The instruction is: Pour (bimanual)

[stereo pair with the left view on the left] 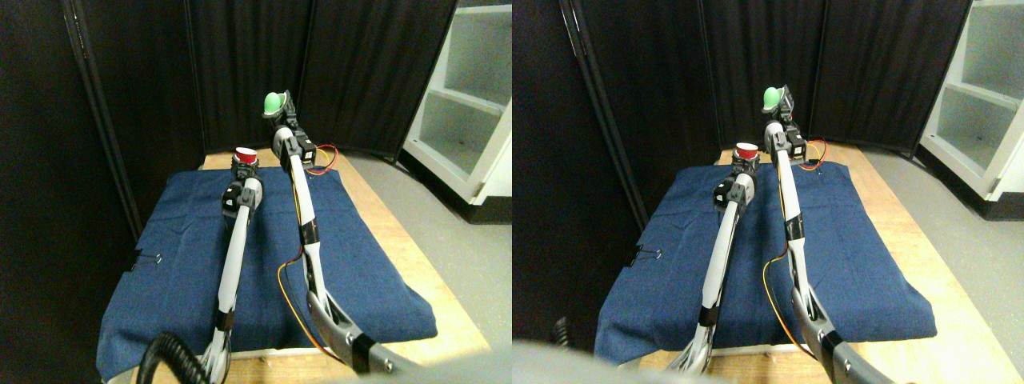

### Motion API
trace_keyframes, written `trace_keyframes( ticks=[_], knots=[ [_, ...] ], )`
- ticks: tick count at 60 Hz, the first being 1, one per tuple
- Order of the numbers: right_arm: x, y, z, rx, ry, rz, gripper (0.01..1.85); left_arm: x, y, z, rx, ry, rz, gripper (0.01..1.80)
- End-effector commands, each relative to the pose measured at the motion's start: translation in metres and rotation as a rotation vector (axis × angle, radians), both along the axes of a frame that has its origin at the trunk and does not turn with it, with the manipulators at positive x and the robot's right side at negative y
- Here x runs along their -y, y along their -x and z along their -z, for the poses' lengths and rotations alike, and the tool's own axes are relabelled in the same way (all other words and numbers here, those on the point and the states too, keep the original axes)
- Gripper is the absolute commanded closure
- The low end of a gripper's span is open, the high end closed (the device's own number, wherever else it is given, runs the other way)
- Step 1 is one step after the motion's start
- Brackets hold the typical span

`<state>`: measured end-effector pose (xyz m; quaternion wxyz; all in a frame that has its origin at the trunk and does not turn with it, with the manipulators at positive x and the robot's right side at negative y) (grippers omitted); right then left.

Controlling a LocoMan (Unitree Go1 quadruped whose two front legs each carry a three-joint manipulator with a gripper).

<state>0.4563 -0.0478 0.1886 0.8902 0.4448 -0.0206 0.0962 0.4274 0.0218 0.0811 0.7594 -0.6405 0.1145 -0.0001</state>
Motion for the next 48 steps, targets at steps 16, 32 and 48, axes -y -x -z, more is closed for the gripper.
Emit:
trace_keyframes(
  ticks=[16,32,48],
  knots=[
    [-0.007,0.003,-0.019,0.055,-0.014,-0.020,1.53,-0.007,0.004,-0.035,0.071,-0.009,0.053,1.48],
    [-0.010,0.011,-0.030,0.070,-0.012,-0.029,1.53,-0.003,0.001,-0.048,0.086,-0.036,0.065,1.48],
    [-0.015,0.015,-0.031,0.091,0.094,-0.027,1.53,0.004,-0.003,-0.042,0.066,-0.002,0.044,1.48]
  ],
)
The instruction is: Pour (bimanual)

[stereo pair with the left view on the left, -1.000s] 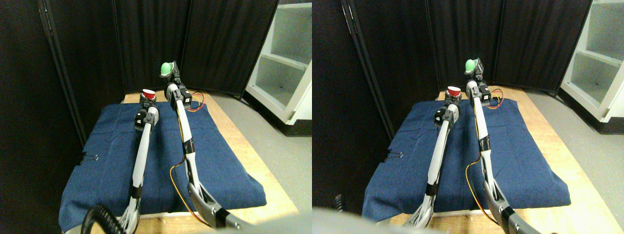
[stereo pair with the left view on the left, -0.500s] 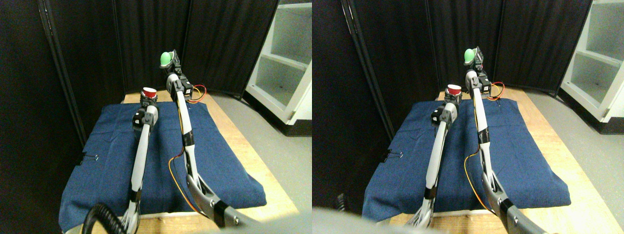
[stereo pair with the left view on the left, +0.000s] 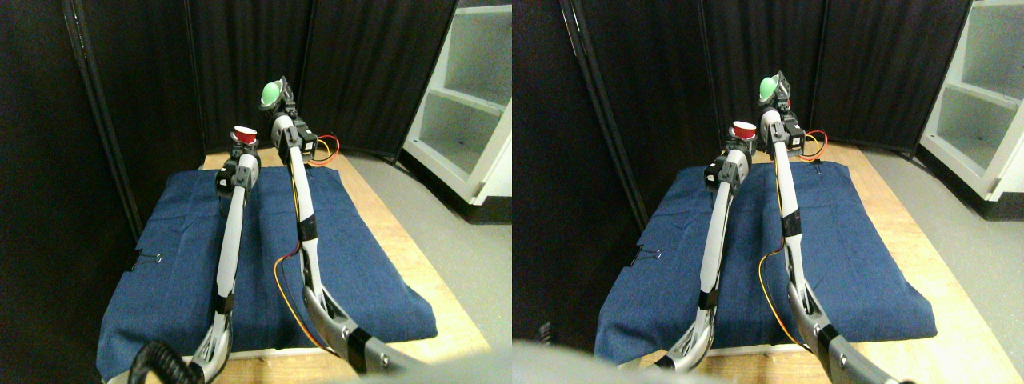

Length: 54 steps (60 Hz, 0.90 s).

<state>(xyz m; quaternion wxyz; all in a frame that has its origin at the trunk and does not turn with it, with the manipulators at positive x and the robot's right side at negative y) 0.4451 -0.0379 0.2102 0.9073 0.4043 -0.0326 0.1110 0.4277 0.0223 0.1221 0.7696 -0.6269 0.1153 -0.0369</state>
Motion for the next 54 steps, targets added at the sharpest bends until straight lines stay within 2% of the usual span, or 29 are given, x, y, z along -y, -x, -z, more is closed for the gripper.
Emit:
trace_keyframes(
  ticks=[1,14,32,44,48,54],
  knots=[
    [-0.005,0.004,-0.009,0.051,0.015,-0.019,1.53,0.005,-0.002,-0.001,0.014,0.027,-0.016,1.48],
    [-0.005,0.005,-0.011,0.052,0.054,-0.029,1.53,0.011,0.001,-0.002,0.011,0.030,0.000,1.48],
    [-0.006,-0.004,0.001,0.044,0.109,-0.077,1.53,0.014,0.010,-0.004,0.001,0.052,0.011,1.48],
    [-0.008,-0.009,0.006,0.031,0.109,-0.102,1.53,0.012,0.012,-0.008,0.021,0.049,0.040,1.48],
    [-0.009,-0.011,0.007,0.034,0.108,-0.135,1.53,0.011,0.012,-0.008,0.030,0.036,0.038,1.48],
    [-0.010,-0.011,0.008,0.040,0.118,-0.129,1.53,0.010,0.011,-0.009,0.034,0.029,0.037,1.48]
  ],
)
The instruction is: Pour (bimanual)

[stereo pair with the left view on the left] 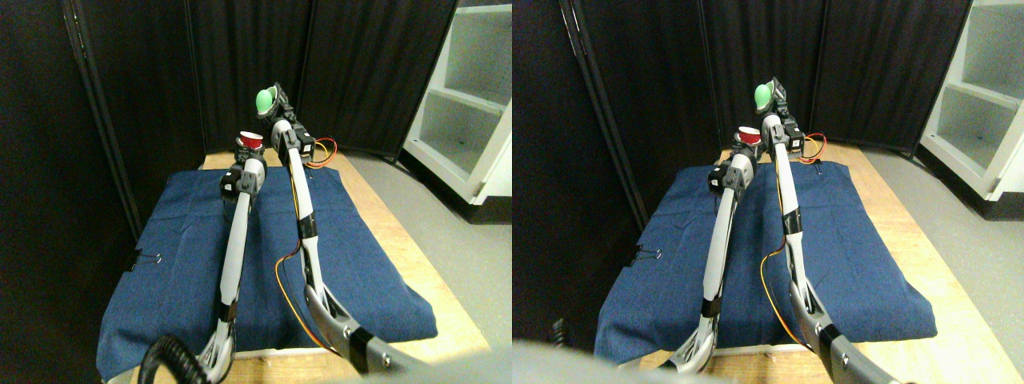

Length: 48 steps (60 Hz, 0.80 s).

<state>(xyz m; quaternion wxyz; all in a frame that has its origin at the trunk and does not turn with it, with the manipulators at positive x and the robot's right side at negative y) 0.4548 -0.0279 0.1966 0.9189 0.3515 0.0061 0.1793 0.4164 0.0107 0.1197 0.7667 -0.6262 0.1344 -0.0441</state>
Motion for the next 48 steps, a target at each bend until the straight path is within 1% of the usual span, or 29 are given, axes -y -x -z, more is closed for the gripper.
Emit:
trace_keyframes(
  ticks=[1,3,7,16,26,28,32,36,38,48],
  knots=[
    [-0.001,-0.001,-0.006,0.046,-0.005,0.017,1.53,-0.002,-0.002,-0.011,0.059,0.026,0.003,1.48],
    [-0.001,-0.002,-0.005,0.052,-0.001,0.006,1.53,-0.003,-0.003,-0.011,0.060,0.024,-0.001,1.48],
    [-0.002,-0.002,-0.005,0.036,-0.014,0.006,1.53,-0.004,-0.004,-0.011,0.059,0.019,-0.014,1.48],
    [-0.002,-0.001,-0.007,0.039,-0.001,0.004,1.53,-0.006,-0.009,-0.011,0.060,0.014,-0.008,1.48],
    [-0.002,-0.001,-0.008,0.053,0.015,0.004,1.53,-0.008,-0.012,-0.009,0.065,0.011,-0.008,1.48],
    [-0.001,-0.002,-0.008,0.061,0.022,-0.006,1.53,-0.008,-0.013,-0.009,0.064,0.007,-0.016,1.48],
    [-0.002,0.000,-0.008,0.061,0.039,0.006,1.53,-0.009,-0.014,-0.009,0.064,0.013,-0.017,1.48],
    [-0.003,0.000,-0.007,0.072,0.052,-0.001,1.53,-0.009,-0.015,-0.010,0.066,0.014,-0.017,1.48],
    [-0.003,0.000,-0.007,0.090,0.077,-0.016,1.53,-0.009,-0.015,-0.010,0.066,0.016,-0.012,1.48],
    [-0.005,-0.001,-0.007,0.104,0.102,-0.022,1.53,-0.008,-0.016,-0.012,0.069,0.018,-0.011,1.48]
  ],
)
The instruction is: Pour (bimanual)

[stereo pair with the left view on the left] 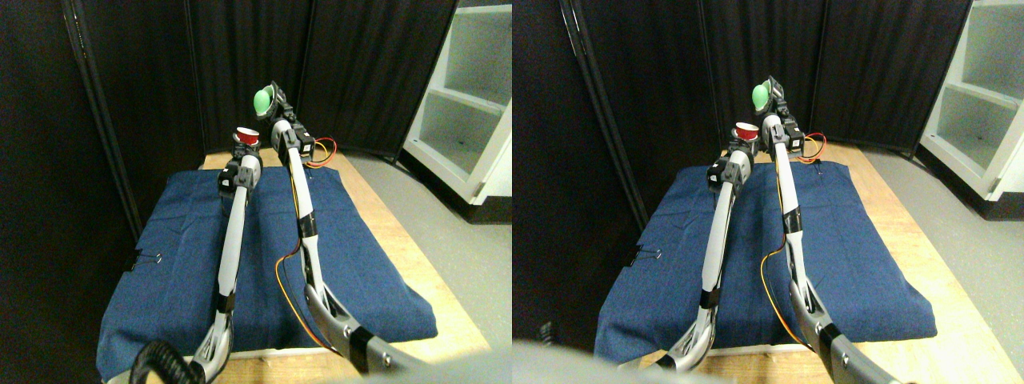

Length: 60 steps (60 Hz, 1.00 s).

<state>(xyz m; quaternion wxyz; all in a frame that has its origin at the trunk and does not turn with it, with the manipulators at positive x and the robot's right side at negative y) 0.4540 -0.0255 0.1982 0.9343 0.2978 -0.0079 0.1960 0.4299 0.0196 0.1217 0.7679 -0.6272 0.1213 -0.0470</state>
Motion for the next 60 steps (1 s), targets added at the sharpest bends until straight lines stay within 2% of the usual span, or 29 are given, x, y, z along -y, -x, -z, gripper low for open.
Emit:
trace_keyframes(
  ticks=[1,4,6,23,25,44,60],
  knots=[
    [-0.003,-0.001,-0.005,0.048,-0.001,-0.012,1.53,0.001,-0.002,-0.010,0.047,0.015,0.001,1.48],
    [-0.004,-0.001,-0.004,0.055,0.011,-0.006,1.53,0.001,-0.003,-0.010,0.049,0.015,0.007,1.48],
    [-0.004,-0.002,-0.004,0.076,0.035,-0.032,1.53,0.001,-0.003,-0.010,0.049,0.016,0.005,1.48],
    [-0.007,-0.001,-0.002,0.109,0.142,-0.017,1.53,0.002,-0.002,-0.013,0.056,0.018,0.005,1.48],
    [-0.007,-0.002,-0.003,0.118,0.156,-0.038,1.53,0.002,-0.002,-0.014,0.057,0.018,0.005,1.48],
    [-0.011,-0.001,-0.002,0.099,0.186,-0.016,1.53,0.001,-0.004,-0.015,0.063,0.015,0.007,1.48],
    [-0.016,0.000,0.000,0.145,0.255,-0.028,1.53,0.003,-0.005,-0.015,0.065,0.015,0.007,1.48]
  ],
)
